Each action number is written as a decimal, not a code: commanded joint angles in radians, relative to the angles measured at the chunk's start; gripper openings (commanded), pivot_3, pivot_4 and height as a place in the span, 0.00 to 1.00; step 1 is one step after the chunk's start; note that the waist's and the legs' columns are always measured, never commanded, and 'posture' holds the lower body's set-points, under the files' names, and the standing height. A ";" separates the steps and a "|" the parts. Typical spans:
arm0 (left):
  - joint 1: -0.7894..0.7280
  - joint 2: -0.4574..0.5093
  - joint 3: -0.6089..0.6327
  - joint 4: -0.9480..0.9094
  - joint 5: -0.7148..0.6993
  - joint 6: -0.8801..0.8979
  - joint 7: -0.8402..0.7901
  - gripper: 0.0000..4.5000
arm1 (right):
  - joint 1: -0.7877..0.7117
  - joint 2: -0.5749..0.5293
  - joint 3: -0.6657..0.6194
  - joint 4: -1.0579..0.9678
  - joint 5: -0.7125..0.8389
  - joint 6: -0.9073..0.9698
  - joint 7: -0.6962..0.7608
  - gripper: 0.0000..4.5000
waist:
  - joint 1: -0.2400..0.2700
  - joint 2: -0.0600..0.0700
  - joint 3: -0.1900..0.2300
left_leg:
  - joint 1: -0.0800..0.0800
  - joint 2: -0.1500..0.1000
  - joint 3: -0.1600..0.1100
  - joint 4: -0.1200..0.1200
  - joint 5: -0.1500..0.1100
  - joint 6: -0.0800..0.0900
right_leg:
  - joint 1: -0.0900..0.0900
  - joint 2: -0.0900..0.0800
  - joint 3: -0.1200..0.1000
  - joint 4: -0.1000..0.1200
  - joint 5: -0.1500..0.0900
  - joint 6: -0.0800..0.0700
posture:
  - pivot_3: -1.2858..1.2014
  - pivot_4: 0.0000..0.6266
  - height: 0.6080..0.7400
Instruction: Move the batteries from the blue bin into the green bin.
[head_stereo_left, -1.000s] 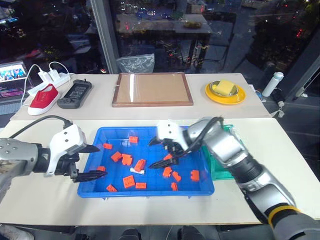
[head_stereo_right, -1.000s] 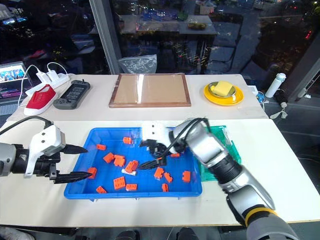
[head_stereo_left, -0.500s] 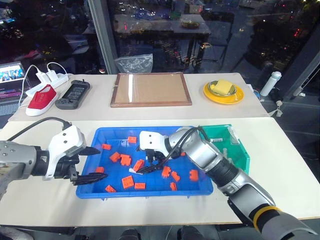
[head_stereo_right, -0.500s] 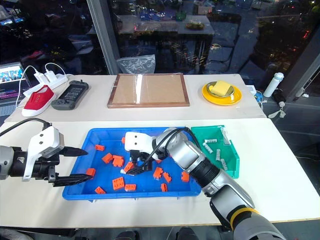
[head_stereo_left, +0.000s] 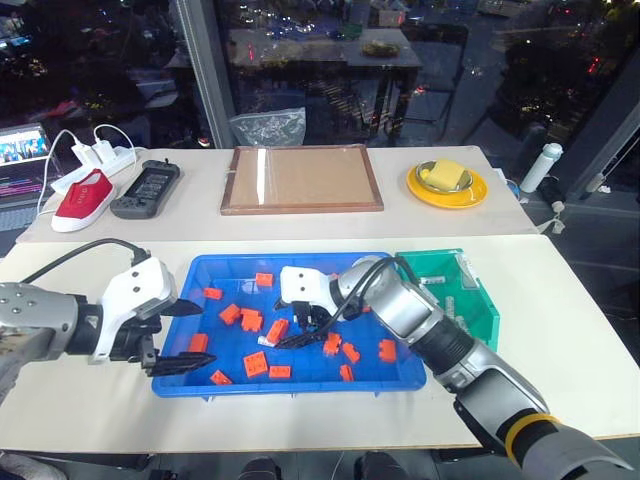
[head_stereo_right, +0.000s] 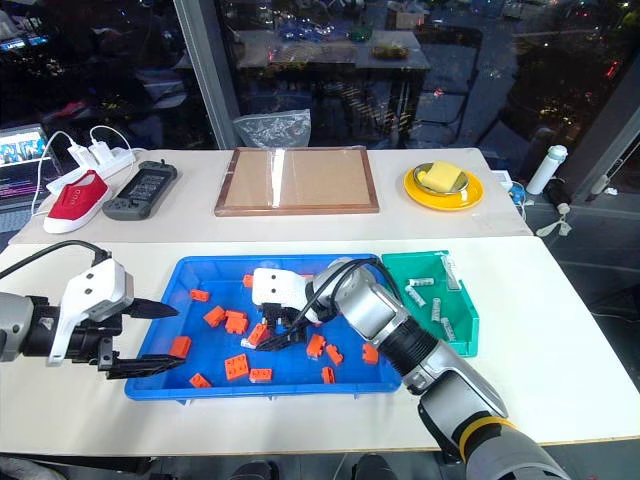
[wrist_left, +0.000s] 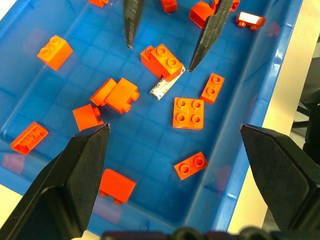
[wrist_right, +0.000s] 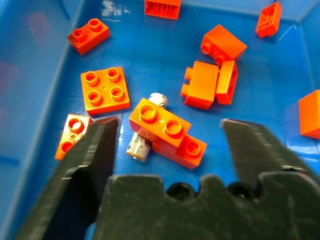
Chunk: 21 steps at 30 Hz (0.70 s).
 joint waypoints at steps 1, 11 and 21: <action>-0.026 0.011 -0.007 0.001 0.006 -0.022 0.003 1.00 | 0.013 0.023 -0.015 0.040 0.006 -0.040 0.005 0.46 | 0.000 0.000 0.000 | 0.000 0.000 0.000 0.000 0.000 0.000 | 0.000 0.000 0.000 0.000 0.000 0.000 | 0.52 0.24 1.00; 0.000 0.012 -0.003 -0.005 0.021 -0.031 0.001 1.00 | -0.004 -0.023 -0.166 0.079 0.080 -0.071 0.029 0.32 | 0.002 0.000 0.000 | 0.000 0.000 0.000 0.000 0.000 0.000 | 0.000 0.000 0.000 0.000 0.000 0.000 | 0.52 0.24 1.00; -0.041 0.013 -0.046 0.020 0.027 -0.048 -0.008 1.00 | -0.030 -0.130 -0.229 0.202 0.045 -0.096 0.029 0.32 | -0.004 0.000 0.000 | 0.001 0.000 0.000 -0.001 0.000 0.000 | 0.000 0.000 0.000 -0.001 0.000 0.000 | 0.52 0.24 1.00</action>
